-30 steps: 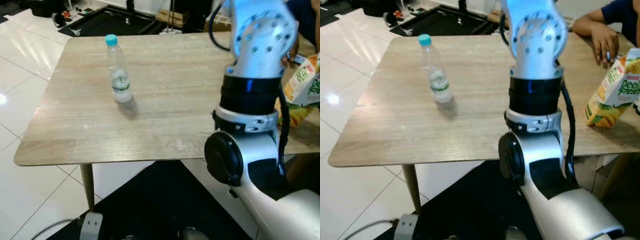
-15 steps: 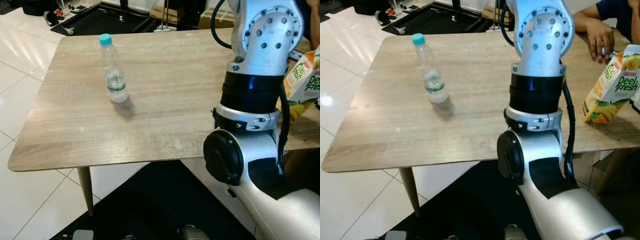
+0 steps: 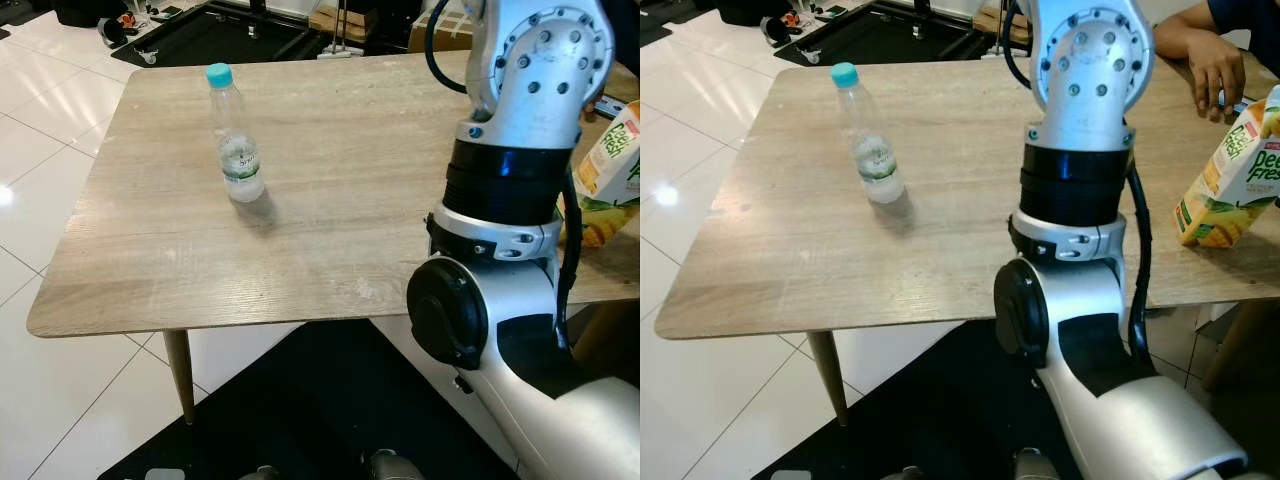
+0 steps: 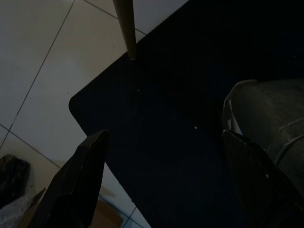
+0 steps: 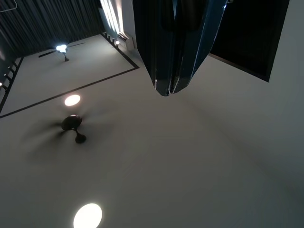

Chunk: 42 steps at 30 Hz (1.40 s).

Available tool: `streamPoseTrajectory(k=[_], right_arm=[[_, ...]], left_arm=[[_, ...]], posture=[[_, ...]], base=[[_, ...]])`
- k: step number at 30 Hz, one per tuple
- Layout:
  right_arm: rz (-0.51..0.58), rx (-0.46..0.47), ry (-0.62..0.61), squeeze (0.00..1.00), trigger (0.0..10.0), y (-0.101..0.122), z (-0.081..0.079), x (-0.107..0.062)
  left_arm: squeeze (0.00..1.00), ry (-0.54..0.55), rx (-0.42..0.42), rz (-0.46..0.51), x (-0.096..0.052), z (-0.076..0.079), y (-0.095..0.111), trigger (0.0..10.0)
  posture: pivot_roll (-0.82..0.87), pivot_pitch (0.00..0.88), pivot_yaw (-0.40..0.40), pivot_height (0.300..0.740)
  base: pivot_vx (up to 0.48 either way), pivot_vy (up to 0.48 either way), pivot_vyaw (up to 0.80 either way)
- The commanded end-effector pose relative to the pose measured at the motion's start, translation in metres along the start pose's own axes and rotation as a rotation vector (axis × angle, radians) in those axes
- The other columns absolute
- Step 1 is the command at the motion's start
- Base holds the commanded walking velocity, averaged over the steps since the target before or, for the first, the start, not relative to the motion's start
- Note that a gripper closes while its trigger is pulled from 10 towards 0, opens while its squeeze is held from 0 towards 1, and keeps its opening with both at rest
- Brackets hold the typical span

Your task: Restocking fridge

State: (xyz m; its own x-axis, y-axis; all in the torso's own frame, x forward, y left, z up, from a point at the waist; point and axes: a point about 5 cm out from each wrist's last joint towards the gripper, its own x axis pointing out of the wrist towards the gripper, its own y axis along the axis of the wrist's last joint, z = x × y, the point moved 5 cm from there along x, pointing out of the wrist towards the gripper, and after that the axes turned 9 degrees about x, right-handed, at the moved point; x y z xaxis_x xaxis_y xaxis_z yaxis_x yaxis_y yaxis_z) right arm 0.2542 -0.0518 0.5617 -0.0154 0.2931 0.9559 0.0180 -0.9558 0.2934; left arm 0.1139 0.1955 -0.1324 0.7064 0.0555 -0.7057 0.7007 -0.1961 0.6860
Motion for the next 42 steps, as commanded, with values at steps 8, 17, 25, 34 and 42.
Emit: streamPoseTrajectory(k=[8, 17, 25, 34, 42], right_arm=[[0.02, -0.024, 0.057, 0.0, 10.0, 0.006, -0.015, 0.003], [-0.037, -0.188, -0.164, 0.0, 10.0, 0.019, 0.033, -0.042], [-0.216, -0.364, -0.424, 0.0, 10.0, 0.023, 0.082, -0.134], [-0.324, -0.449, -0.649, 0.0, 10.0, 0.025, 0.099, -0.22], [-0.419, -0.477, -0.739, 0.0, 10.0, 0.025, 0.096, -0.28]], left_arm=[[0.0, -0.132, 0.026, -0.092, -0.011, 0.033, -0.023, 10.0], [0.0, -0.111, 0.01, -0.085, -0.011, 0.031, -0.022, 10.0], [0.0, -0.101, 0.008, -0.086, -0.01, 0.03, -0.022, 10.0], [0.0, -0.108, 0.011, -0.095, -0.015, 0.033, -0.027, 10.0], [0.0, -0.099, 0.003, -0.109, -0.019, 0.033, -0.033, 10.0]], posture=[[-0.12, 0.2, 0.025, 0.713], [-0.12, 0.172, 0.007, 0.713], [-0.12, 0.141, 0.018, 0.713], [-0.13, 0.109, 0.013, 0.713], [-0.12, 0.099, -0.003, 0.713]], base=[[0.0, 0.0, 0.0], [0.0, 0.0, 0.0], [0.0, 0.0, 0.0], [0.0, 0.0, 0.0], [0.0, 0.0, 0.0]])
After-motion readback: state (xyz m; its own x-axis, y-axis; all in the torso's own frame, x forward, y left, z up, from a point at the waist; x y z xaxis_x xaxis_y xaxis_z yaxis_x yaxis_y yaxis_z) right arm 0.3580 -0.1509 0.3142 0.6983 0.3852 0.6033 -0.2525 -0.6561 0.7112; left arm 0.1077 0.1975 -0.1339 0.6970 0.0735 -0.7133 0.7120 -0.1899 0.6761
